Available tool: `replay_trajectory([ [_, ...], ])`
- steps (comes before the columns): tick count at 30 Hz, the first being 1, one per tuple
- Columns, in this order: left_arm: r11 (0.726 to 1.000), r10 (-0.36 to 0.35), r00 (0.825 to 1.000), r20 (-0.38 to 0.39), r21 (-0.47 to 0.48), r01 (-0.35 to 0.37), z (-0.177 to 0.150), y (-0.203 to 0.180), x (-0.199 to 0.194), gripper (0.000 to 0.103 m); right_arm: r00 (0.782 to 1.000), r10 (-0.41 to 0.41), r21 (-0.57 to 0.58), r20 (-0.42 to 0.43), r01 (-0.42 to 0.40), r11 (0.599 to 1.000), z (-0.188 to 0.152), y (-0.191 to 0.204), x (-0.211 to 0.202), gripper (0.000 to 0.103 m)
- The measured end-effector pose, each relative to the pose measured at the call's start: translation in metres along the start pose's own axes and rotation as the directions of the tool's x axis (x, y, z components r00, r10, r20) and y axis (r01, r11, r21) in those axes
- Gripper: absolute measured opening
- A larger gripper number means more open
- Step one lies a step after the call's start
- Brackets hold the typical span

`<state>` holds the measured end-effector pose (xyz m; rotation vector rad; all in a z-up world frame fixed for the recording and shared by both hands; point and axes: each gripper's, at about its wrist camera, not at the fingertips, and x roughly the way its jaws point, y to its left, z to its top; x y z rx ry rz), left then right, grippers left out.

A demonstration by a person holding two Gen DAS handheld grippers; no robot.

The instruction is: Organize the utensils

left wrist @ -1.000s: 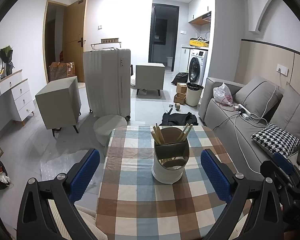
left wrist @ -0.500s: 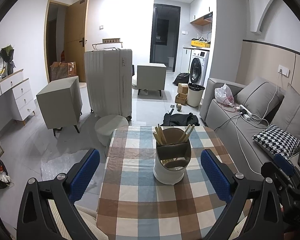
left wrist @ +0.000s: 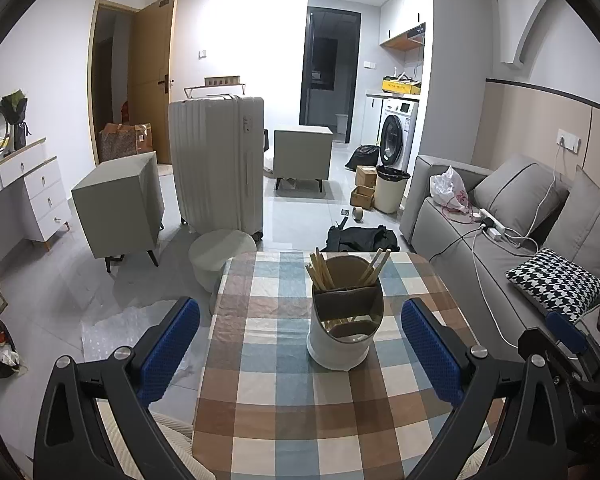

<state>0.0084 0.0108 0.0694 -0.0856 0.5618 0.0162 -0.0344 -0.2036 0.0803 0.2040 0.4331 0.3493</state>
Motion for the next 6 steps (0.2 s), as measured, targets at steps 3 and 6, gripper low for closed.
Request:
replay_trajectory([
  [3, 1.0, -0.008, 1.0, -0.001, 0.001, 0.008, -0.0012, -0.0006, 0.0021, 0.099, 1.0, -0.001, 0.004, -0.009, 0.001, 1.0, -0.0042, -0.0017, 0.0025, 0.103],
  [6, 1.0, -0.021, 1.0, -0.007, 0.003, 0.021, -0.0017, -0.0022, 0.0066, 0.098, 1.0, 0.0, 0.005, -0.019, 0.0, 1.0, -0.0059, -0.0038, 0.0084, 0.103],
])
